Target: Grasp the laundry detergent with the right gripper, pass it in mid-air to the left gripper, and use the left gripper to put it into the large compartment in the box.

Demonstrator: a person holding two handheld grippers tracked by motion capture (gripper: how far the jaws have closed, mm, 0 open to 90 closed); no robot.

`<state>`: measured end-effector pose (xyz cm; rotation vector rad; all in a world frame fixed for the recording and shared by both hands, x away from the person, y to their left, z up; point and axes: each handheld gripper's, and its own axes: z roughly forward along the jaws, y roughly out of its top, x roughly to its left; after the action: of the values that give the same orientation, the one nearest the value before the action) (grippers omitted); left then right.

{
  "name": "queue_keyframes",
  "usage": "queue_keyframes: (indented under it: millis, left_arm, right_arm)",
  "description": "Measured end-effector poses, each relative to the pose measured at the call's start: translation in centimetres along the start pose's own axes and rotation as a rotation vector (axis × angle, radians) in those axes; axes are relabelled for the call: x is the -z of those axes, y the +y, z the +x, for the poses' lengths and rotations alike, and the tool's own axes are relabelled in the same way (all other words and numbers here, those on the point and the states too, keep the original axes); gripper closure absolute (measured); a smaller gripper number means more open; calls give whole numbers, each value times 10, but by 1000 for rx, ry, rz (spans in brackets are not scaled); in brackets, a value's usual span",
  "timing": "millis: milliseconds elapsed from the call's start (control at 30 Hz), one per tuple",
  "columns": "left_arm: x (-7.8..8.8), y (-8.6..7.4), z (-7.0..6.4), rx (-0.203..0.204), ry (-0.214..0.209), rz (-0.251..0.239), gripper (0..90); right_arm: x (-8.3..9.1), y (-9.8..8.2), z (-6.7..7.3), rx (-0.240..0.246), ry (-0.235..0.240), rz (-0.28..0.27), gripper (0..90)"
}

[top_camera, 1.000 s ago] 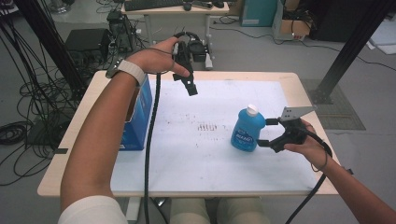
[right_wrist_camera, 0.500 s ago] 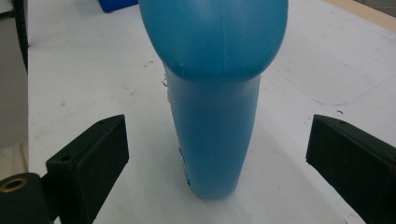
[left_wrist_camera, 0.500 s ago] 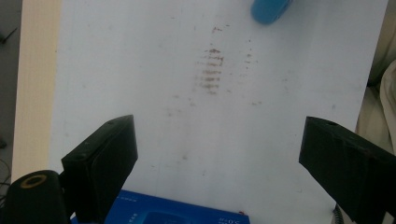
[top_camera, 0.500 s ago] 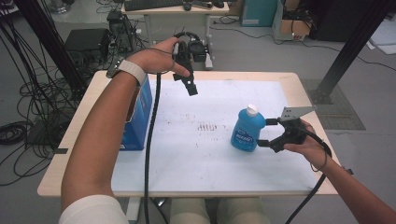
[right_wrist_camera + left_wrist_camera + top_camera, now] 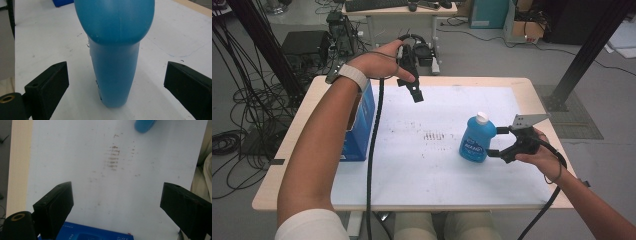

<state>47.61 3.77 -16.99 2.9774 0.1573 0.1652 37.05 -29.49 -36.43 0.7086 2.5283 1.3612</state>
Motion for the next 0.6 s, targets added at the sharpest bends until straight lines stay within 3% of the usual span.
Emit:
queue_keyframes:
  millis: [600]
  left_arm:
    - [0,0,0,4,-4,3,118]
  right_arm:
    - [0,0,1,9,5,-4,60]
